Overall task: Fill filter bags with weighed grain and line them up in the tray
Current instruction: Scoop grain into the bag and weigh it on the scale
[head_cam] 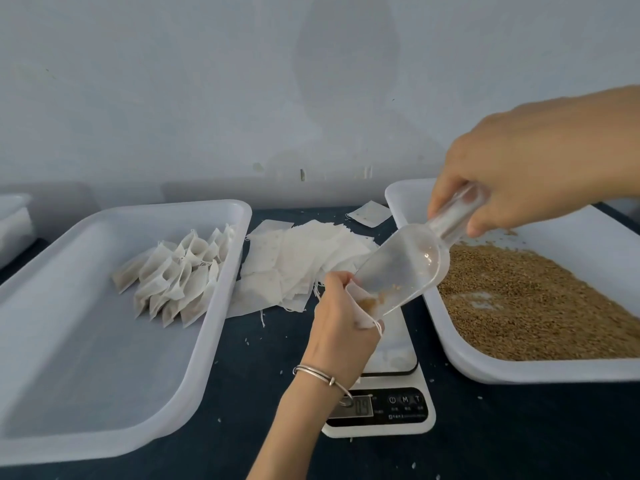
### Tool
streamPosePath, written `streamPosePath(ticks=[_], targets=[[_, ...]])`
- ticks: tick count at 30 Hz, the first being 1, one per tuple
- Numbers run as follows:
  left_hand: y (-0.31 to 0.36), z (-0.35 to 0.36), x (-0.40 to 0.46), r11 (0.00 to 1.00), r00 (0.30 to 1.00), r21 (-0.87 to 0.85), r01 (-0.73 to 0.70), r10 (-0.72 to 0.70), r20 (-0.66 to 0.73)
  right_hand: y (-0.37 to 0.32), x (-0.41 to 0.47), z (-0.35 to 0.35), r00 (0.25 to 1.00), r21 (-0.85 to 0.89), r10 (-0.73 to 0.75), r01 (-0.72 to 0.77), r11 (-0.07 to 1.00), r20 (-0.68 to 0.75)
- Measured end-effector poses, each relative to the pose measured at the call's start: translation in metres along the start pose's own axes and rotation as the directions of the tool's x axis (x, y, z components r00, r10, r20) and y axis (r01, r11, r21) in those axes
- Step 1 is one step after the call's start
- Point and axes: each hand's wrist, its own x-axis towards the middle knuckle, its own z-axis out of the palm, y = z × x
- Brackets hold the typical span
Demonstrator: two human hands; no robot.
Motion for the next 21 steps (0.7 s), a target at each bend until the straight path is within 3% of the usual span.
streamPosePath(ticks=[5,10,15,18,21], targets=[[0.001,0.006,-0.002,0.992,0.999,-0.118,0.037,-0.032,0.04,0.012,0.008,0.011,0.999,0.06,0.038,-0.039,0.997,0.015],[-0.004,0.001,-0.001,0.992,0.999,-0.114,0.048,-0.046,0.019,-0.003,-0.015,-0.005,0.998,0.155,0.058,-0.061,0.986,0.026],[-0.01,-0.024,0.013,0.991,0.999,-0.131,-0.017,0.01,-0.05,0.033,-0.04,0.015,0.937,0.272,0.26,-0.32,0.908,0.234],[-0.013,-0.033,0.019,0.996,0.999,-0.089,-0.031,0.029,-0.023,0.062,-0.045,0.06,0.834,0.105,0.476,-0.519,0.848,0.279],[-0.013,-0.029,0.02,0.997,0.999,-0.074,-0.034,0.034,0.005,0.065,-0.045,0.097,0.745,-0.064,0.598,-0.609,0.791,0.295]])
